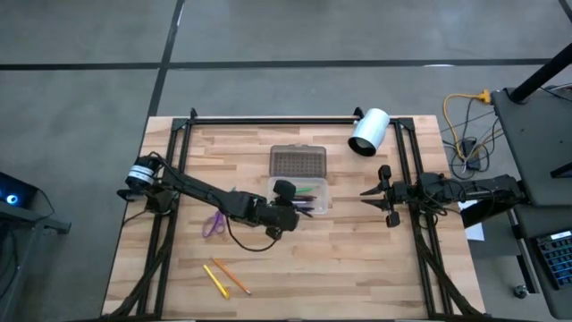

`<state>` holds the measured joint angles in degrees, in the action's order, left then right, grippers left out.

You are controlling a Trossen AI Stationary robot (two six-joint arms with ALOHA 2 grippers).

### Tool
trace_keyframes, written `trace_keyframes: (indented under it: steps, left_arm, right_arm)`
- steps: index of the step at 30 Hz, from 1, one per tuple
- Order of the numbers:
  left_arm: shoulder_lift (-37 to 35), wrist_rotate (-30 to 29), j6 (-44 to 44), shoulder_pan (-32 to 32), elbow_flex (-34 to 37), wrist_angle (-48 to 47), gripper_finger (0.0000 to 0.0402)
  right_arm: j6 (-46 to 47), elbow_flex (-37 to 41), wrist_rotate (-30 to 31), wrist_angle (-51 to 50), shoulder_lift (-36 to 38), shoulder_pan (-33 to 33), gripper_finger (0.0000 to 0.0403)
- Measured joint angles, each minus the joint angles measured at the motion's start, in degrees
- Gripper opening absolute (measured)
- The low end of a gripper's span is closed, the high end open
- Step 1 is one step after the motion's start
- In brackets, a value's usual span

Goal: Pick & place school supplies into a supply box
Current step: Put the black pen into the white and black supply box

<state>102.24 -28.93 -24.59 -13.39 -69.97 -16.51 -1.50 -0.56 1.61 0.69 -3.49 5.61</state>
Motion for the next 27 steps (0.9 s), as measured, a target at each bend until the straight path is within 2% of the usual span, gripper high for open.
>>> trace_keyframes:
  steps: [6, 20, 27]
  left_arm:
    - [0.26, -0.16, -0.63, -0.08, 2.38, 1.01, 0.0012]
    - [0.28, -2.96, -4.06, 0.36, 2.48, 4.81, 0.0011]
    - [0.69, -6.81, -4.91, 0.88, 2.84, 7.45, 0.0011]
  right_arm:
    - [0.00, 0.00, 0.00, 0.01, 0.00, 0.00, 0.0068]
    - [0.00, 0.00, -0.02, 0.00, -0.02, 0.01, 0.0081]
    - [0.00, 0.00, -0.02, 0.00, -0.02, 0.00, 0.0070]
